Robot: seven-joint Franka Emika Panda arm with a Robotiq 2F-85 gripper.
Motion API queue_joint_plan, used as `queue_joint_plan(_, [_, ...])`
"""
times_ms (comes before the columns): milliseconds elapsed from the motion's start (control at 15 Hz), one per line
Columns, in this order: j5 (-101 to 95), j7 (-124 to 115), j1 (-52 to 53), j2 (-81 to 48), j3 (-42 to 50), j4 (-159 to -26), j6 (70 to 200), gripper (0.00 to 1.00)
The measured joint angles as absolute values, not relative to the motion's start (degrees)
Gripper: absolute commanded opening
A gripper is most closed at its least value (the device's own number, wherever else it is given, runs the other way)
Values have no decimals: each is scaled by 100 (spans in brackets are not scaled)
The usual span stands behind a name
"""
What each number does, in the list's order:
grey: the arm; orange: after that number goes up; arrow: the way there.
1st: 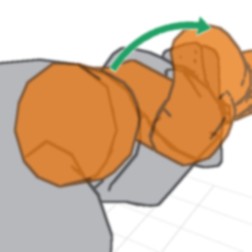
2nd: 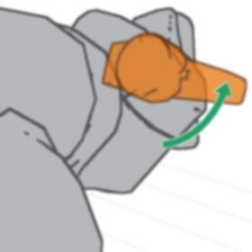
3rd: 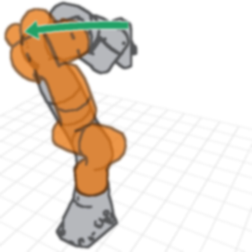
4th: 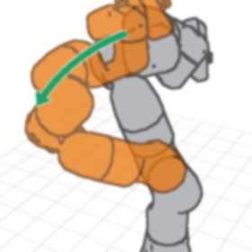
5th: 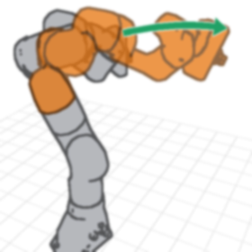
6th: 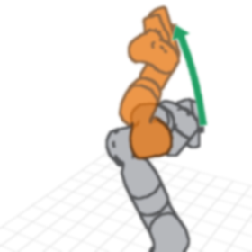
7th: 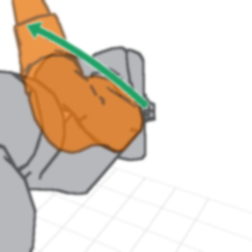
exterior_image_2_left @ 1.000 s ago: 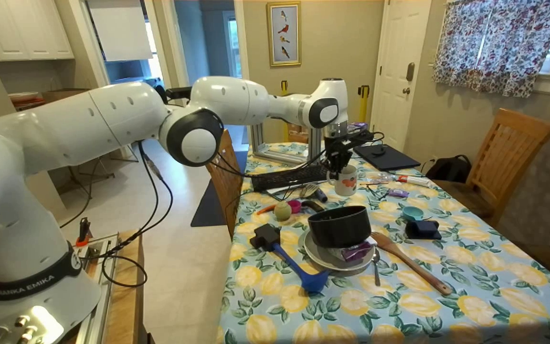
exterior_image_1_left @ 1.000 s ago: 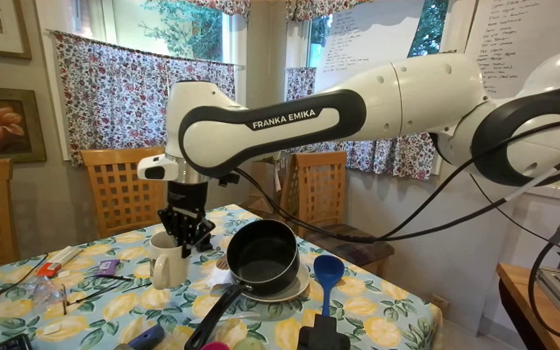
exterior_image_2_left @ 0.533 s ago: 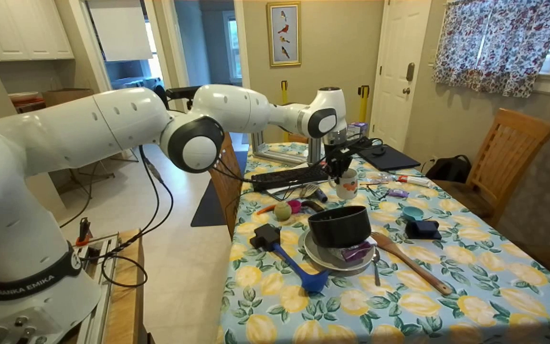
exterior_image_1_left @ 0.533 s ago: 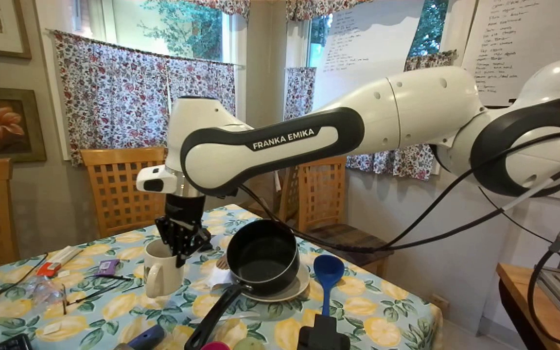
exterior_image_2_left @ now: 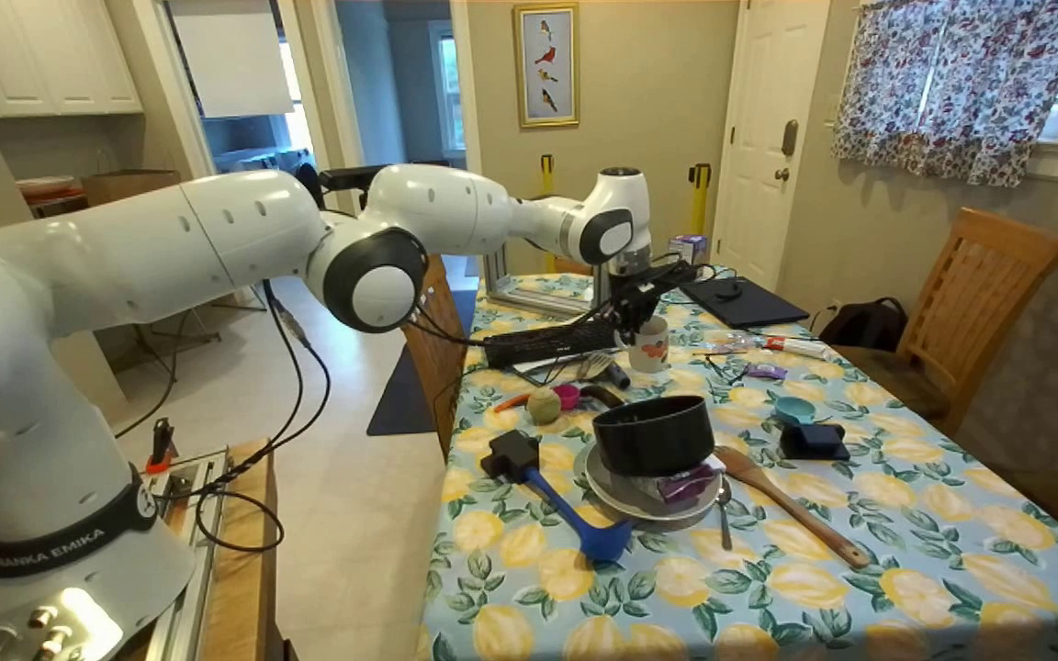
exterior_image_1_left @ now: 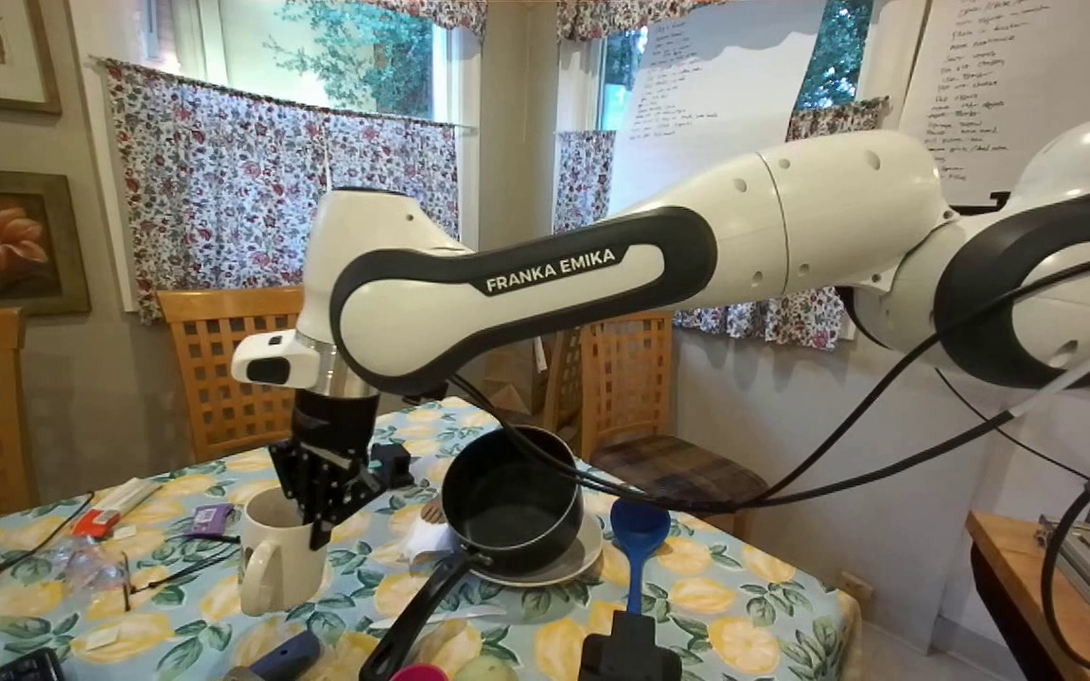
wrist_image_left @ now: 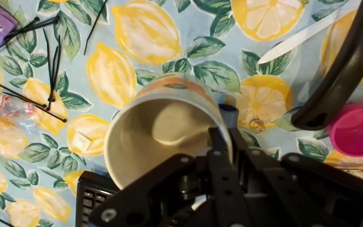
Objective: Move the white mug to the left
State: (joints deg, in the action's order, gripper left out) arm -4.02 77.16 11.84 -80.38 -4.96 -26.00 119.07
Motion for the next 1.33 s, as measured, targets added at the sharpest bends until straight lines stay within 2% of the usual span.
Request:
queue_joint_plan(667, [-409,7396,940,-8026,-310,-2603,10947,2])
queue_joint_plan(1333, [-404,7402,925,-8026,-361,-2603,10745,2])
